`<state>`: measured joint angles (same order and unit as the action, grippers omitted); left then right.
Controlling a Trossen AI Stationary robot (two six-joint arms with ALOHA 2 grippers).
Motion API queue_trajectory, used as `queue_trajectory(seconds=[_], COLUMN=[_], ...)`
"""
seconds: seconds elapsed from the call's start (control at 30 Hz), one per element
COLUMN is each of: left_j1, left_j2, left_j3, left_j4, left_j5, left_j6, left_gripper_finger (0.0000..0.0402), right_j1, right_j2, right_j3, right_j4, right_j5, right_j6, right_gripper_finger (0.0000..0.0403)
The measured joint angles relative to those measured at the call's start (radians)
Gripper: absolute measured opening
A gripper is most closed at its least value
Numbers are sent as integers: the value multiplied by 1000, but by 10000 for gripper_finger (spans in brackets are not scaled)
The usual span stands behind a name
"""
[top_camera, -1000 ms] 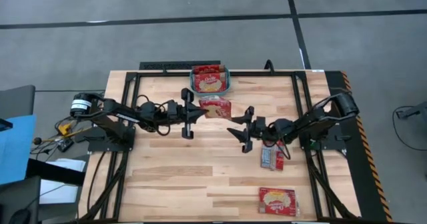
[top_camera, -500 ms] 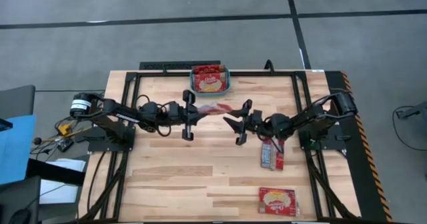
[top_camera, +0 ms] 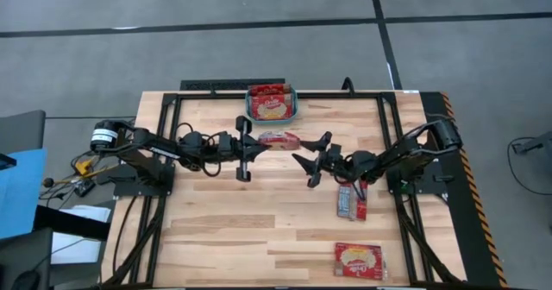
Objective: Sort popcorn bags into baskets
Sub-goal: Put the red popcorn bag into the green basket
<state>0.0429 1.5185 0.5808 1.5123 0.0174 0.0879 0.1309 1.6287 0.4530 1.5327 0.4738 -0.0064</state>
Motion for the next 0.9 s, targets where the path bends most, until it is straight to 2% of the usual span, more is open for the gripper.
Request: queue_trajectory(seconds=[0.2, 0.4, 0.5, 0.6, 0.67, 0.7, 0.8, 0.9], left_j1=[2, 2, 2, 2, 4, 4, 8, 17], left_j2=[-1, 1, 2, 2, 2, 2, -4, -4], left_j3=[0, 0, 0, 0, -1, -1, -1, 1], left_j4=[-51, -145, -149, -149, -153, -166, -272, -445], left_j5=[-4, -33, -42, -49, -55, -65, -127, -218], left_j6=[-6, -35, -41, -43, -41, -33, 1, 9], left_gripper_finger=[0, 0, 0, 0, 0, 0, 4, 26], right_j1=[-6, -31, -42, -57, -69, -76, -120, -201], right_j2=[-20, -36, -50, -76, -112, -137, -233, -306], right_j3=[22, 69, 77, 87, 93, 98, 147, 275], right_j4=[9, -56, -104, -214, -307, -367, -668, -1130], right_j5=[-160, -191, -198, -201, -216, -219, -218, -247], right_j6=[-51, -47, -43, -15, -10, -11, 2, -3], right_gripper_finger=[245, 226, 187, 109, 47, 30, 30, 32])
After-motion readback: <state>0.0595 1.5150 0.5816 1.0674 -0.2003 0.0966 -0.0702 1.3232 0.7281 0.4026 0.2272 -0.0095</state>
